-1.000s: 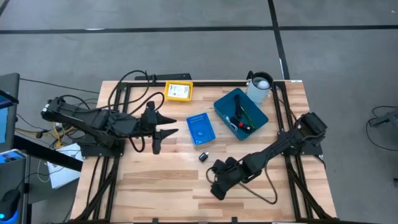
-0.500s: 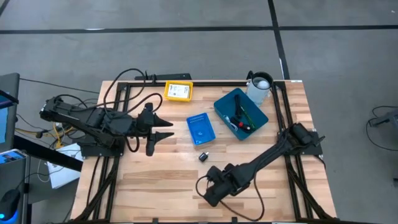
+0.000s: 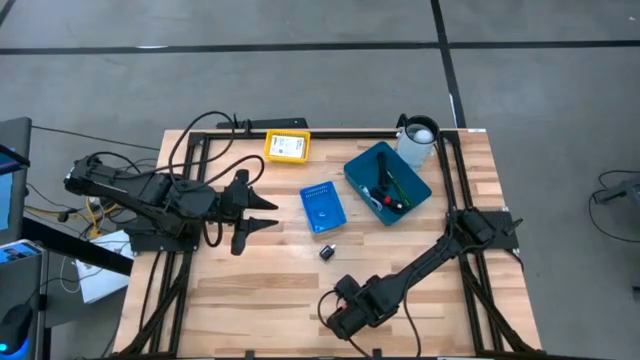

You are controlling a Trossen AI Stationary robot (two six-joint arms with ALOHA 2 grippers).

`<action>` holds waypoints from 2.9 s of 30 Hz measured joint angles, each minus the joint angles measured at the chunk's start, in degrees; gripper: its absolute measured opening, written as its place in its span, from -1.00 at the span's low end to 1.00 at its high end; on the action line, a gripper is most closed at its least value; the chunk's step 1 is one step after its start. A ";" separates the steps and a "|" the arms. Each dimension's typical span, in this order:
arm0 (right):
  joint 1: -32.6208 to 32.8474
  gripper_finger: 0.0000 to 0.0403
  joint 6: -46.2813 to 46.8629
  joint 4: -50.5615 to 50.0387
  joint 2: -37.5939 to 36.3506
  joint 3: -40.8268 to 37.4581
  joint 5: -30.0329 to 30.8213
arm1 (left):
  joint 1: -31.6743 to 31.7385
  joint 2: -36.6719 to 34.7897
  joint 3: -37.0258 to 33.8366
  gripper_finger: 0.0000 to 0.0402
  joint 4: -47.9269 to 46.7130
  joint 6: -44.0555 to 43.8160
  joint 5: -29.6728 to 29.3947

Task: Pick and place items into bin
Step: Put the pink charger adapter into the blue bin

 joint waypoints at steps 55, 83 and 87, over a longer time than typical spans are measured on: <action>-7.38 -0.12 -11.36 -1.34 0.26 -0.09 -1.22 | -0.04 0.04 0.00 -0.22 -0.19 -2.38 4.61; -33.44 -0.05 -38.79 -2.16 -7.69 0.11 5.30 | -0.02 0.04 0.00 -0.22 -0.72 -2.70 4.61; -34.56 -0.04 -40.04 -1.23 -7.67 0.11 5.58 | -0.02 0.04 0.00 -0.22 -0.75 -2.69 4.61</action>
